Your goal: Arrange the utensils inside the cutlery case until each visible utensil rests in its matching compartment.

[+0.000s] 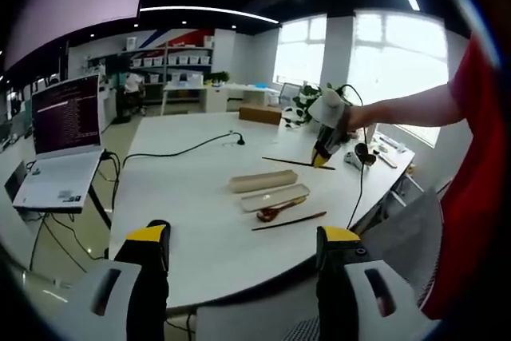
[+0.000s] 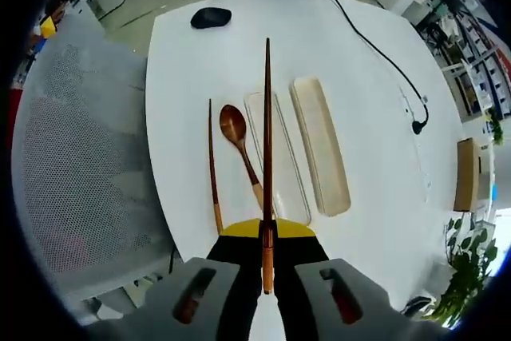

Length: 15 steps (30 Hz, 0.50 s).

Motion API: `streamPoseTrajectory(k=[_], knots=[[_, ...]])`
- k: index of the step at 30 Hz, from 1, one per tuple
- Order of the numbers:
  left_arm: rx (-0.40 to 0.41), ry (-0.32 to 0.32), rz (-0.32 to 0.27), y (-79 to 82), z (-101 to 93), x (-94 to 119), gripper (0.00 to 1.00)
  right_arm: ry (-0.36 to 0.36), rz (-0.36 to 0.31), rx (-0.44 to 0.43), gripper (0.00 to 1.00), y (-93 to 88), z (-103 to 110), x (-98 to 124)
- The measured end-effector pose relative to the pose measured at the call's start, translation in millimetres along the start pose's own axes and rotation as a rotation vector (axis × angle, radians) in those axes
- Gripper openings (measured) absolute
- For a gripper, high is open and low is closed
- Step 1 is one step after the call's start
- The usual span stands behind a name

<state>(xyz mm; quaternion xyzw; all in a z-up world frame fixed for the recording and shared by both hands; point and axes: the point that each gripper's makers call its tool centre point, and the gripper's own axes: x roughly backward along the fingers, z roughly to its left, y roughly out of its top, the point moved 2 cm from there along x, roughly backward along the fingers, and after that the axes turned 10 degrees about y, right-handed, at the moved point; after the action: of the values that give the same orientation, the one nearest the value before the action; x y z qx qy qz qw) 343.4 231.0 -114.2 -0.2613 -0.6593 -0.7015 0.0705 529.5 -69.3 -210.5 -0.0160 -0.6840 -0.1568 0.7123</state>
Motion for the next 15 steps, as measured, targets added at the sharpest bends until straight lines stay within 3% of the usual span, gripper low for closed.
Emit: streamPoseTrajectory(k=[15], knots=[[-0.002, 0.0, -0.004, 6.7, 6.1, -6, 0.78, -0.034, 0.017, 0.028, 0.0, 16.6, -37, 18]])
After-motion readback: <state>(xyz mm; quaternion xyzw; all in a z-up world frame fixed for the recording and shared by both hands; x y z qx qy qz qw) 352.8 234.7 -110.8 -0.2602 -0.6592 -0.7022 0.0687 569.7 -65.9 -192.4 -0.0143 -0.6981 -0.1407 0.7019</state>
